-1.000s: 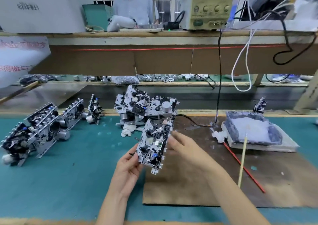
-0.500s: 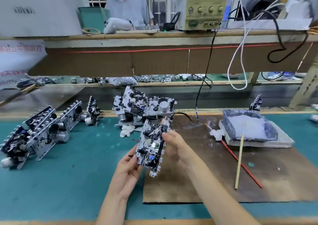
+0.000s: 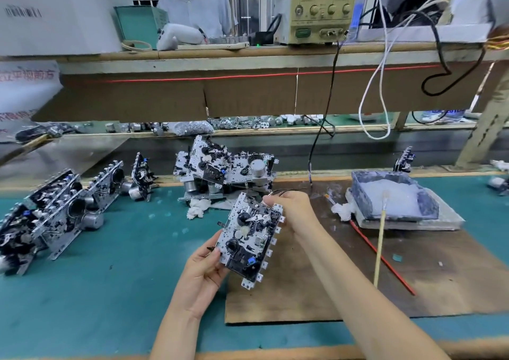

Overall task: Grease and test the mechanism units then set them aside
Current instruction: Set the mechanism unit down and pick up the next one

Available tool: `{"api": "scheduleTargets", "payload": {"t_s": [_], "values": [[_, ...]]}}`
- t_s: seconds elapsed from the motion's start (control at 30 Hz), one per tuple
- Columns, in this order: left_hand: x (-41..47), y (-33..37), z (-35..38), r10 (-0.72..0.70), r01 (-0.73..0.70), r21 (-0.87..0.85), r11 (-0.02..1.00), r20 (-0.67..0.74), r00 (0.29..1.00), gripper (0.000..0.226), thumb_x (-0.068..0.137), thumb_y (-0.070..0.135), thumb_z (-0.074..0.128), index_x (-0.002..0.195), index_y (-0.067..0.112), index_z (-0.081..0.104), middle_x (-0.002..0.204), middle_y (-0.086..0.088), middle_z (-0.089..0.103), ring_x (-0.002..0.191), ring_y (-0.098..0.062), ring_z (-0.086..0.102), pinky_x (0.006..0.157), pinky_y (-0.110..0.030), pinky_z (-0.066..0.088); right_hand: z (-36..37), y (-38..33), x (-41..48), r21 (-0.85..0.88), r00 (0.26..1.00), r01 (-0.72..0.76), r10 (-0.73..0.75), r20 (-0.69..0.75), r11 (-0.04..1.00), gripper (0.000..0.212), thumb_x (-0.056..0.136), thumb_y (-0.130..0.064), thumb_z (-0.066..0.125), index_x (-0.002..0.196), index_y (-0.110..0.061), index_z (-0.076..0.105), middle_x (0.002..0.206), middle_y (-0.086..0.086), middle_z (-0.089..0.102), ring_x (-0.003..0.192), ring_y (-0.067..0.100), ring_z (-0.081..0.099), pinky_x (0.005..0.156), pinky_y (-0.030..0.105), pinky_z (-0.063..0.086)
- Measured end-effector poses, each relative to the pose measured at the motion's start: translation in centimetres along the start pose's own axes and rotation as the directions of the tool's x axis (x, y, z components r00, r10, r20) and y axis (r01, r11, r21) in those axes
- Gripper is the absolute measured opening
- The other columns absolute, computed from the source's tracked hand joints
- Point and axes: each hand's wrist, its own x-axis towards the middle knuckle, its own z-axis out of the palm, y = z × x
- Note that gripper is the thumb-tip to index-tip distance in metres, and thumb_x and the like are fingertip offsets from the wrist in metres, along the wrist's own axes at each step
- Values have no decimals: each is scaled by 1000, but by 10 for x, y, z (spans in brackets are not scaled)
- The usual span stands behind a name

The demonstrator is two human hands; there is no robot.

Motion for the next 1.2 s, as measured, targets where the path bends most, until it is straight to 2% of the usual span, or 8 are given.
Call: {"api": "scheduleTargets", "payload": {"t_s": [0.17, 0.3, 0.47, 0.63, 0.77, 0.9, 1.07, 1.2], "values": [[4, -2, -4, 12, -13, -30, 999, -29, 1000, 53, 91, -6, 34, 76, 16, 80, 80, -3, 75, 54, -4, 66, 48, -15, 52, -2, -5, 5, 0, 993, -98, 97, 72, 995, 32, 85, -5, 64, 57, -4, 48, 52, 4, 55, 31, 4, 50, 35, 16, 41], [5, -2, -4, 30, -32, -28, 999, -72, 997, 57, 94, -5, 33, 74, 20, 79, 76, 2, 74, 57, -2, 67, 47, -13, 51, -7, -3, -3, -428, 955, -1, 127, 267, 904, 23, 91, -13, 56, 76, 2, 64, 82, 16, 68, 62, 17, 63, 63, 26, 50], [7, -3, -7, 22, -24, -23, 999, -99, 995, 57, 95, -3, 33, 73, 20, 80, 79, 1, 74, 59, -3, 67, 47, -13, 51, 1, 0, -15, -401, 903, 302, -125, 411, 865, 35, 86, 2, 54, 118, -12, 57, 121, 3, 60, 110, 18, 56, 95, 32, 46], [10, -2, -6, -29, 33, -108, 994, 33, 999, 35, 82, -1, 48, 75, 13, 79, 77, -3, 74, 44, 1, 58, 46, -13, 51, 8, 4, -24, -311, 885, 394, -267, 381, 865, 31, 82, 9, 57, 112, -2, 58, 117, 10, 59, 102, 13, 53, 85, 15, 41], [7, -4, 9, -23, 41, -78, 996, 219, 975, 51, 102, 1, 12, 116, -13, 59, 121, -29, 57, 89, -21, 70, 84, -22, 53, 10, 3, -25, -330, 859, 502, -416, 298, 799, 19, 77, 10, 63, 94, 3, 66, 94, 9, 65, 86, 12, 53, 74, 21, 43], [10, -3, 7, -87, 73, 266, 961, 43, 995, 40, 95, 3, 38, 88, 10, 77, 78, -5, 74, 61, -7, 68, 55, -17, 55, -2, 3, -19, -438, 895, 445, -377, 237, 781, 7, 77, -1, 63, 82, 2, 67, 88, 16, 68, 85, 16, 58, 73, 33, 48], [2, 35, 41, 315, -233, 783, 576, 50, 948, 22, 90, -2, 55, 101, 13, 65, 100, -6, 68, 81, -2, 61, 70, -6, 46, -10, 0, -10, -556, 945, 328, -276, 178, 764, 11, 75, -11, 66, 68, -8, 59, 72, 14, 61, 76, 13, 52, 57, 26, 35], [-21, 65, 67, 486, -374, 890, 261, 214, 847, 24, 87, 6, 63, 78, 28, 66, 79, 13, 65, 68, 5, 56, 63, -2, 40, 7, -10, -8, -564, 955, 294, -211, 209, 772, 24, 72, -23, 71, 70, -1, 60, 64, 7, 53, 69, 13, 48, 52, 28, 31]]}}
